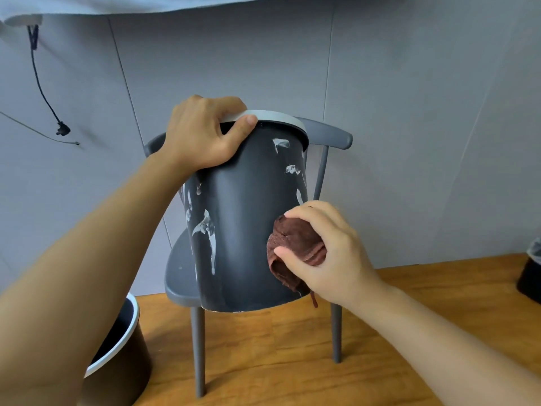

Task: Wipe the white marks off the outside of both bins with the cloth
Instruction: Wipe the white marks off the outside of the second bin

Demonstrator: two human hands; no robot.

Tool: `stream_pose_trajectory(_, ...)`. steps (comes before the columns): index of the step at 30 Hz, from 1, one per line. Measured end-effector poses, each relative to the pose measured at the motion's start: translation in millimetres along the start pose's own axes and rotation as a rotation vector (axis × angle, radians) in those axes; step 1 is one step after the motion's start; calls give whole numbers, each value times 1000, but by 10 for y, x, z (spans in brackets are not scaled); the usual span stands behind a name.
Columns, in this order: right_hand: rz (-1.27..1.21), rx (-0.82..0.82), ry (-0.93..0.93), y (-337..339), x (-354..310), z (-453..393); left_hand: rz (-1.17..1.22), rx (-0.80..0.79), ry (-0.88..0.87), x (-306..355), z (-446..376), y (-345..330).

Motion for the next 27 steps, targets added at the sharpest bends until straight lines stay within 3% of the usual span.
stream_pose_trajectory(9,-85,-241,90,-52,-108,504,27,-12,0,-10,-3,4)
stream_pose_trajectory(18,-107,174,-19,376,68,188,19,-37,-26,63,16,24)
stream_pose_trajectory(22,-169,195,-110,373,81,-77,-15,-33,-13,66,17,10)
stream_pose_trajectory(27,-14,320,-15,382,22,-400,-17,-29,-8,50,36,27)
Point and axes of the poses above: each hand's wrist, its own z-axis away from the middle knuckle, its own y-axis out of the back of the hand, x = y × z, the point moved 4 cm from there along -z, towards the middle knuckle, and after that the axes turned 12 degrees about y, right-handed, at the moved point
